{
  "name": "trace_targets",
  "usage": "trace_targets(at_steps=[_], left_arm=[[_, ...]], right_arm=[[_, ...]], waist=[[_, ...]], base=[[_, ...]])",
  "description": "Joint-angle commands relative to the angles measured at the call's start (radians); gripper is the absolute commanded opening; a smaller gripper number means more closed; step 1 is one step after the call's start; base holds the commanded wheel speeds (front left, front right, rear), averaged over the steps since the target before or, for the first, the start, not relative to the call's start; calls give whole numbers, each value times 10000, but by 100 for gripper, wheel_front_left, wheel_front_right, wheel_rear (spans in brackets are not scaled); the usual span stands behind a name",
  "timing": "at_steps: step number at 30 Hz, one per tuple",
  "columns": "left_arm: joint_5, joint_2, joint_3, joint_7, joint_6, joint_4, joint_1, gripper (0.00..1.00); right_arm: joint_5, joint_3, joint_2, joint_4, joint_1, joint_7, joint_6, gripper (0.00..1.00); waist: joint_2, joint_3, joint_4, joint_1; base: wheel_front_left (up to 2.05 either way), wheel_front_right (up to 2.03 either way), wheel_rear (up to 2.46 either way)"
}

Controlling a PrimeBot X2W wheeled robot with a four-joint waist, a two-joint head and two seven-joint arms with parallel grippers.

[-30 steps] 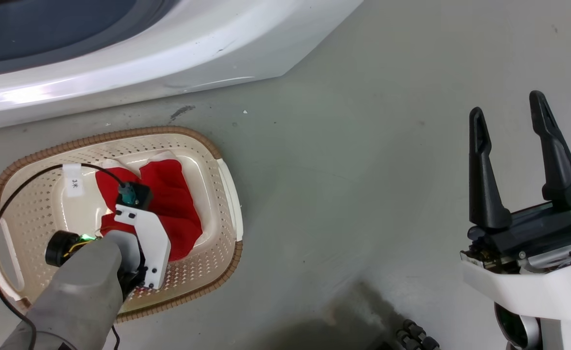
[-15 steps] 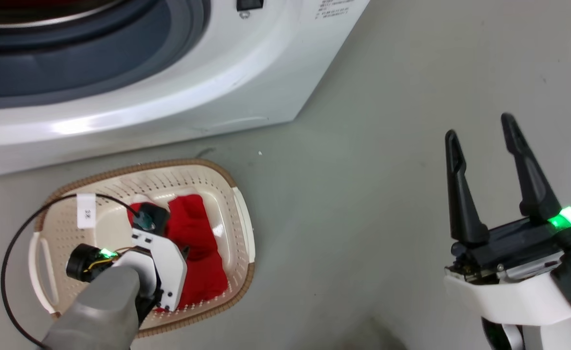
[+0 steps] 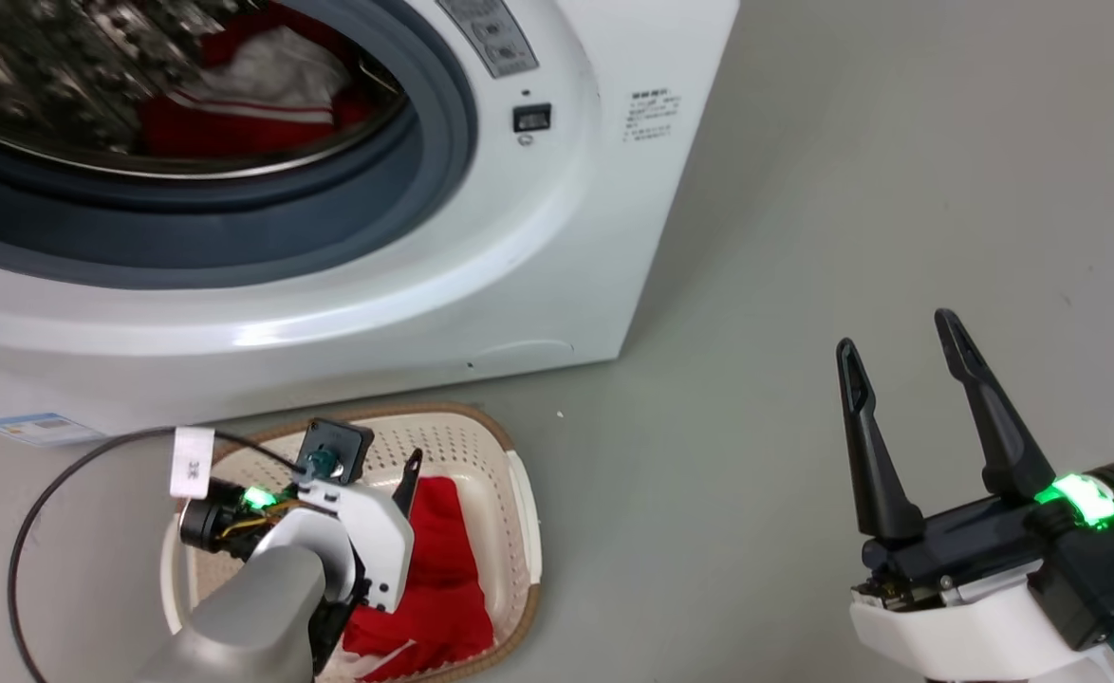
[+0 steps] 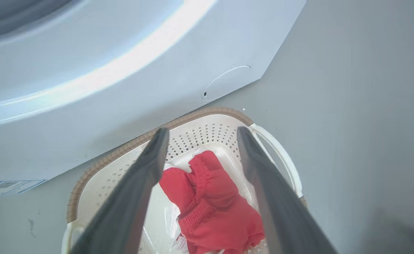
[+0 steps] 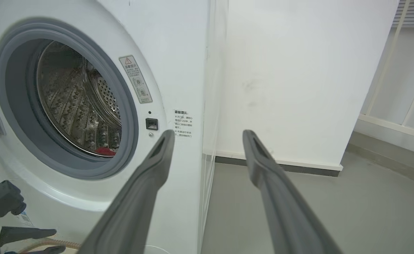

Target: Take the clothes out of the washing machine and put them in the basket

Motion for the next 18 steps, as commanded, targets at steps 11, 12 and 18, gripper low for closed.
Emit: trace_targets(at_steps=[11, 12, 18], left_arm=[[2799, 979, 3622, -33, 1924, -5036, 2835, 100], [3030, 1036, 3899, -34, 2018, -5389, 3051, 100], [4018, 1253, 5461, -34, 2132, -6807, 3654, 100]], right_arm=[[-205, -81, 3, 107, 824, -24, -3, 100], [-194, -86, 3, 101, 842, -22, -3, 100], [-206, -4, 3, 68, 907, -22, -3, 100]], waist=[[0, -1442, 740, 1], [0, -1483, 769, 1], [0, -1551, 791, 1]], base=[[0, 0, 0], [0, 0, 0], [0, 0, 0]])
